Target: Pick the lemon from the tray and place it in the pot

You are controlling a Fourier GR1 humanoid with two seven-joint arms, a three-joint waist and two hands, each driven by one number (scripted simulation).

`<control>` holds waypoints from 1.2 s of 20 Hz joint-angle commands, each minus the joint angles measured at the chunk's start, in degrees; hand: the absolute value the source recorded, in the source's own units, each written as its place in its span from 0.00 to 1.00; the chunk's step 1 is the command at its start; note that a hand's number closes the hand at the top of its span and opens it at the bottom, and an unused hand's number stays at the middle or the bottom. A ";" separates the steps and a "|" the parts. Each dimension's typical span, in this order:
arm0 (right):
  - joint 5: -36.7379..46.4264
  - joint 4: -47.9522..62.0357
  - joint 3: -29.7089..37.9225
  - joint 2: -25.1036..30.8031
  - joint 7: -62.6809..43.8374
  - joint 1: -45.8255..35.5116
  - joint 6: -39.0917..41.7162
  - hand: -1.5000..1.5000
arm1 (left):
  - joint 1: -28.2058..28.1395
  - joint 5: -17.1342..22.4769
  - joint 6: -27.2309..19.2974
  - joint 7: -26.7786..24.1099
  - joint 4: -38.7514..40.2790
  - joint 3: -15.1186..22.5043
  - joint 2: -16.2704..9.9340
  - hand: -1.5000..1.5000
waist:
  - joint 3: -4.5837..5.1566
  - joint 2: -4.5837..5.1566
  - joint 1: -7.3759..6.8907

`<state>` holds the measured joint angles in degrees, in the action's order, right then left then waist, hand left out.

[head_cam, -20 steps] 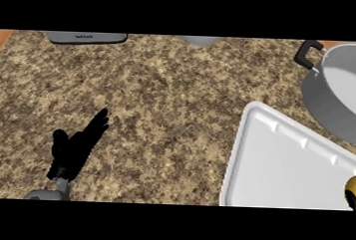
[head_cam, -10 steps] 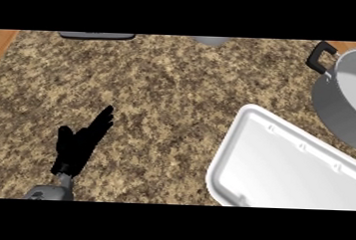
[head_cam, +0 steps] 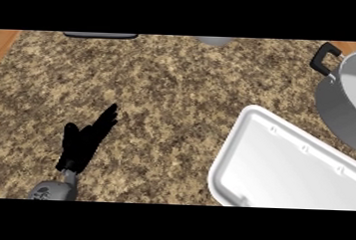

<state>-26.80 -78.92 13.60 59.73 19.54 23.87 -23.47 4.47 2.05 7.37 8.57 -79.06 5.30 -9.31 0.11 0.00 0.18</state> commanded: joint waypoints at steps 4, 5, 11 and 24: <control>6.17 -1.72 -6.16 10.84 -20.25 -11.58 -0.31 1.00 | 0.85 -2.58 -1.05 -1.29 1.04 2.51 2.62 0.50 | -0.05 0.42 -1.92; 6.43 -0.40 -6.81 12.17 -21.69 -13.77 1.78 1.00 | 0.78 0.53 2.64 -2.60 2.68 -0.55 -0.30 0.50 | -0.05 0.47 -2.07; 16.02 5.70 -17.66 10.09 -29.53 -29.69 5.18 1.00 | 2.02 -1.09 0.84 0.48 0.99 0.62 1.33 0.50 | -0.11 0.54 -2.65; 38.41 23.97 -35.91 1.34 -46.88 -51.11 19.10 1.00 | 2.52 -2.34 0.80 0.29 1.22 2.92 3.62 0.50 | -0.12 1.09 -5.34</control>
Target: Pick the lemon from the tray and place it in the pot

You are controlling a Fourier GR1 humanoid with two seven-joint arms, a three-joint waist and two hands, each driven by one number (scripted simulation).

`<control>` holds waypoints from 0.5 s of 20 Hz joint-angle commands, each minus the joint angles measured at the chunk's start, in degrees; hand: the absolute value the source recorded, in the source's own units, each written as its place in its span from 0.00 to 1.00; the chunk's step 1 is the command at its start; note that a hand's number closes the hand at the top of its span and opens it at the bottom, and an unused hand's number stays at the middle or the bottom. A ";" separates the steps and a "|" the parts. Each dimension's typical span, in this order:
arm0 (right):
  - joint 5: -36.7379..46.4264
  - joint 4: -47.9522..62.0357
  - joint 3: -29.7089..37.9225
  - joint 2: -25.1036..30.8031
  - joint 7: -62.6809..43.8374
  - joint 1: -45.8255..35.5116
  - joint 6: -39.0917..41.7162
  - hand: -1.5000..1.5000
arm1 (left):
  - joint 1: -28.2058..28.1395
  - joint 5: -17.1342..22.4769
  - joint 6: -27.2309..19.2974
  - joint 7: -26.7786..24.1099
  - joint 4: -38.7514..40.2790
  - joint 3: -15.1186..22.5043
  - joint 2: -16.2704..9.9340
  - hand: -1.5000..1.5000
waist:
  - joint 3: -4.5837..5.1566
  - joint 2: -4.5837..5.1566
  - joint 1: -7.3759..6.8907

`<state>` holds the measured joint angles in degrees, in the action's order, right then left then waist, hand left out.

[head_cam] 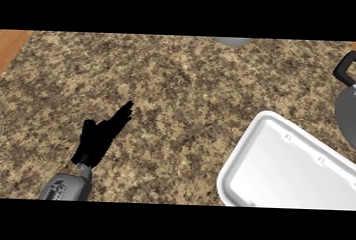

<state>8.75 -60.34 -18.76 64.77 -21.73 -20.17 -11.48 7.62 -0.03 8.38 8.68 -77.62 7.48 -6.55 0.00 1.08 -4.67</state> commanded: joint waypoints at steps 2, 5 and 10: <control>0.35 8.72 -4.36 -6.18 -6.15 -6.84 12.92 1.00 | 1.09 1.44 2.75 -0.15 1.42 -1.65 -2.25 0.50 | -0.03 0.21 -0.39; 0.50 14.15 -5.05 -10.88 -12.22 -11.09 17.33 0.00 | -1.43 -0.07 0.77 -1.93 -0.12 -0.54 -0.93 0.50 | -0.05 -0.19 0.07; 4.05 25.58 -2.51 -19.34 -4.70 -20.66 14.30 0.00 | -0.85 0.54 0.09 -0.05 -0.72 -1.77 -0.64 0.50 | -0.14 -0.48 1.85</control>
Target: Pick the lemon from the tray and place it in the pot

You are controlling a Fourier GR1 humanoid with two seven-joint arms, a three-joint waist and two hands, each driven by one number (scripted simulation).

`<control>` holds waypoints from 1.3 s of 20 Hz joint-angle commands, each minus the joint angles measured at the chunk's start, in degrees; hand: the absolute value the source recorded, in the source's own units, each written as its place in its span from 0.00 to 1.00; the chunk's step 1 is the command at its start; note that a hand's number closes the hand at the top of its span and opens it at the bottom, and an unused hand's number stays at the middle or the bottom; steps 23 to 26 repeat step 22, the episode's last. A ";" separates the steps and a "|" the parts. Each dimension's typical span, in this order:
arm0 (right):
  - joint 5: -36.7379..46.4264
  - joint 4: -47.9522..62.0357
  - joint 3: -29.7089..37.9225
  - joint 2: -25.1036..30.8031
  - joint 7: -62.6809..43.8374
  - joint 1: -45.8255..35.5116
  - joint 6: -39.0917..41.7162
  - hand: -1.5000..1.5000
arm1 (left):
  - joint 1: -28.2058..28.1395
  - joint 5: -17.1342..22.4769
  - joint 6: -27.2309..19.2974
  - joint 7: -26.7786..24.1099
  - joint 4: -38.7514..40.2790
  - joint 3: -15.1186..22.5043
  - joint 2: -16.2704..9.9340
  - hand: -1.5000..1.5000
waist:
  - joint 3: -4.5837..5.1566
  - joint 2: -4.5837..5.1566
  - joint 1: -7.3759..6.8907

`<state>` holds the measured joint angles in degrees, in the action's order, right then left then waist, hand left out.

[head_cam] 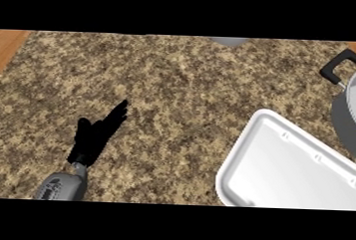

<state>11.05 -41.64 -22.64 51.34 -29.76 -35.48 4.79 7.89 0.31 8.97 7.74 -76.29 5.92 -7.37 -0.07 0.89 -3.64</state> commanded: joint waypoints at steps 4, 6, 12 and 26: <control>-4.51 3.57 10.37 -5.74 10.65 -6.51 -13.57 0.00 | -1.23 1.08 0.59 0.81 -0.40 -0.58 0.00 0.50 | -0.19 -0.40 1.40; -6.72 3.54 14.21 -8.50 13.12 -6.76 -20.48 0.00 | -3.51 0.43 0.71 -0.23 -1.39 0.22 -0.20 0.50 | -0.28 -0.53 1.12; -12.08 3.86 24.96 -8.11 19.33 -6.84 -31.99 0.00 | -2.64 -0.04 -1.11 0.45 -1.59 -0.88 -0.01 0.50 | -0.07 -0.77 3.17; -24.63 4.05 42.94 -0.17 36.06 3.38 -26.32 0.00 | -3.40 0.43 0.30 -0.44 -2.17 -2.60 -1.76 0.50 | -0.01 -0.87 3.96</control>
